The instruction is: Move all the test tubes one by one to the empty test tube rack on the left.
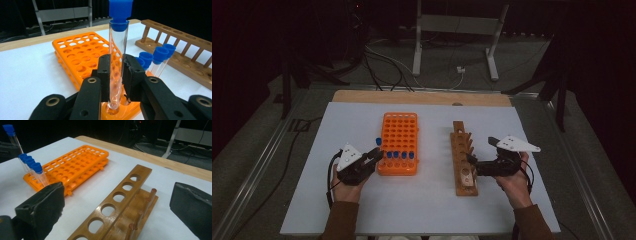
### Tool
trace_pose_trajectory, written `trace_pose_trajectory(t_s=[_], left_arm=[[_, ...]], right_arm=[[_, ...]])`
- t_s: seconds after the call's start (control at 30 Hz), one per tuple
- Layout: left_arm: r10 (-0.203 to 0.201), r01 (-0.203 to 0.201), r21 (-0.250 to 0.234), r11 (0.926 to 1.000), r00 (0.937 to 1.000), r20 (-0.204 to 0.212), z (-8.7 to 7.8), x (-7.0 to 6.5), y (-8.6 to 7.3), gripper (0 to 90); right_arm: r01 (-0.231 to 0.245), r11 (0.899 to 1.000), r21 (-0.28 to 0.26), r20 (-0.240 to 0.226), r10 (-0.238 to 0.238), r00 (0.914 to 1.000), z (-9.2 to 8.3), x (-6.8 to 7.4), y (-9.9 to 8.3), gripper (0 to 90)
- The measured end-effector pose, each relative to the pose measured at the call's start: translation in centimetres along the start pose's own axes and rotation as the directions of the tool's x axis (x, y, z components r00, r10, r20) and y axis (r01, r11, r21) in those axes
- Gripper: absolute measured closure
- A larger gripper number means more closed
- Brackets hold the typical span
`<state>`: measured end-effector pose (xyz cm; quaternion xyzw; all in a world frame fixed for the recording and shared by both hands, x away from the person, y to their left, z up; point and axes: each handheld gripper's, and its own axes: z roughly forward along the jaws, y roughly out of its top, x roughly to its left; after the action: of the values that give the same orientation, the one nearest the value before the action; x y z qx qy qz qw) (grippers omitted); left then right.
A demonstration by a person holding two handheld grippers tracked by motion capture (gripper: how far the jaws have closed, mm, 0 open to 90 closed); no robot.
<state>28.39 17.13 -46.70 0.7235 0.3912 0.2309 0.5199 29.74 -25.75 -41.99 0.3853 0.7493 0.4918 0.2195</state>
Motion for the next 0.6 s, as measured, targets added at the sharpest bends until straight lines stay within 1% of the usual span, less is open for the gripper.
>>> trace_pose_trajectory(t_s=[0.23,0.43,0.6], left_arm=[[0.002,-0.002,0.015,0.9999,1.0000,-0.005,0.3,0.1,-0.4,78.2],[-0.006,0.006,0.031,0.9995,1.0000,-0.003,0.5,0.2,-0.9,78.2],[0.011,-0.011,0.075,0.9971,0.9999,0.000,0.8,0.1,-1.4,78.3]], right_arm=[[-0.004,1.000,-0.001,0.001,0.004,1.0000,0.0,-0.1,-0.1,0.0],[-0.009,1.000,-0.003,0.002,0.009,1.0000,-0.1,-0.2,-0.2,0.0],[-0.013,1.000,-0.005,0.003,0.013,0.9999,-0.2,-0.4,-0.3,0.0]])
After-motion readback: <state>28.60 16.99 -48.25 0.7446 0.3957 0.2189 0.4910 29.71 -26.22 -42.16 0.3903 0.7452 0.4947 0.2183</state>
